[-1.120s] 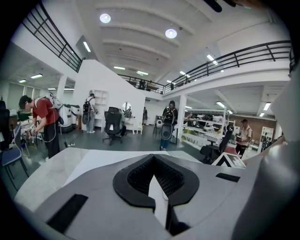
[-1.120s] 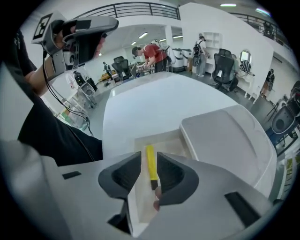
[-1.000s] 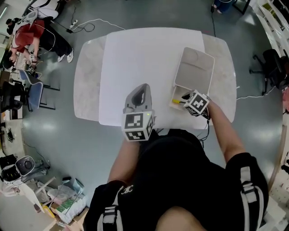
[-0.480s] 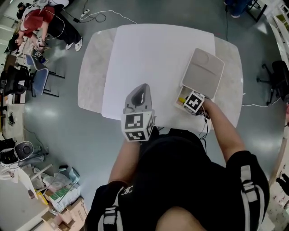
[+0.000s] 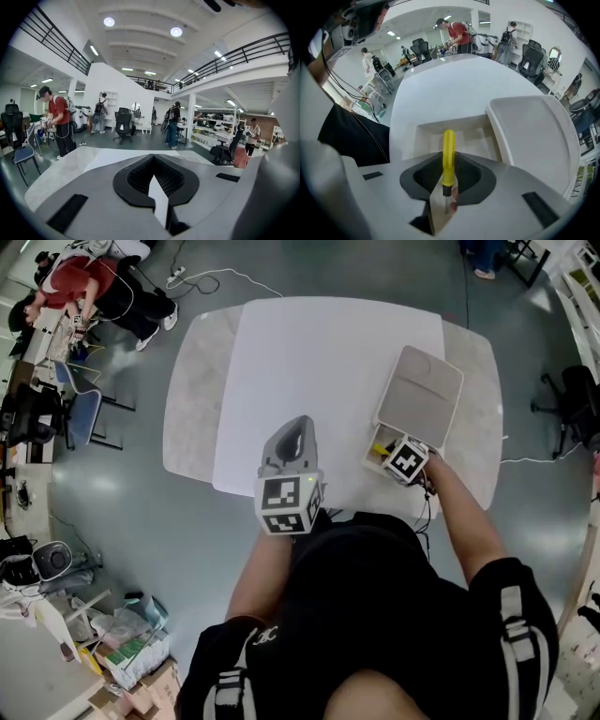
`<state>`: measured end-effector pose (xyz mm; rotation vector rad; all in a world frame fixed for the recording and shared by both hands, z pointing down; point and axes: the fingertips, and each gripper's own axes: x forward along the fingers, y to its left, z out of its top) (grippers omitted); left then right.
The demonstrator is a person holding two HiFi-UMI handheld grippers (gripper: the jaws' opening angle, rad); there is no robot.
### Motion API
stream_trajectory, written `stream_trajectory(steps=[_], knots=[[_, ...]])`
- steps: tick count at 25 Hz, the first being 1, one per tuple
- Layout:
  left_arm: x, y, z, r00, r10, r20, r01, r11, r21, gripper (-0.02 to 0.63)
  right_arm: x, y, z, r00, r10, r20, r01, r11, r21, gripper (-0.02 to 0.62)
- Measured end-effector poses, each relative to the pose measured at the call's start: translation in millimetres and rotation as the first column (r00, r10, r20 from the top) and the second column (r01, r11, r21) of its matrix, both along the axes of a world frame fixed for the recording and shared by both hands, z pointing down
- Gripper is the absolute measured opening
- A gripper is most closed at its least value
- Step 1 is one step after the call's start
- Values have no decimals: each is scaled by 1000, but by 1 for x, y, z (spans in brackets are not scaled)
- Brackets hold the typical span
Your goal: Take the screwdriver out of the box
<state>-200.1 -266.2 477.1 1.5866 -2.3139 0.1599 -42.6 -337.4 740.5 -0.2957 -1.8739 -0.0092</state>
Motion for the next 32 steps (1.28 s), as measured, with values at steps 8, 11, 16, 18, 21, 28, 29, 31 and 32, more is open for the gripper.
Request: stream_trajectory(steps=[8,11,16,18,21,28,29,31,32], knots=[[11,-22,-4,995,99,13,-100,995,33,5,-10,-24,-60,967,167,190,-181,982,55,75],[16,-37,-6,990,138,17,-138,989,43,5,-16,-41,-86,912,286,294,-301,954,6,75],[27,-57,-5,977,213,27,-215,975,56,6,-9,-70,-130,774,429,466,-476,879,-20,76],[30,-64,-7,971,236,32,-238,969,67,5,-6,-79,-150,710,457,536,-531,847,-20,75],[37,-69,-14,964,264,35,-266,961,76,5,3,-87,-189,608,479,633,-606,795,-18,75],[55,-93,-26,939,341,35,-343,934,97,6,41,-106,-280,300,481,824,-772,630,-86,75],[59,-98,-26,934,356,38,-358,928,102,5,48,-110,-289,257,468,845,-793,602,-92,75],[68,-103,-23,924,382,35,-383,918,104,5,63,-113,-303,181,444,877,-832,544,-104,75],[73,-105,-21,919,394,30,-395,913,104,6,72,-114,-307,145,433,890,-850,514,-112,75]])
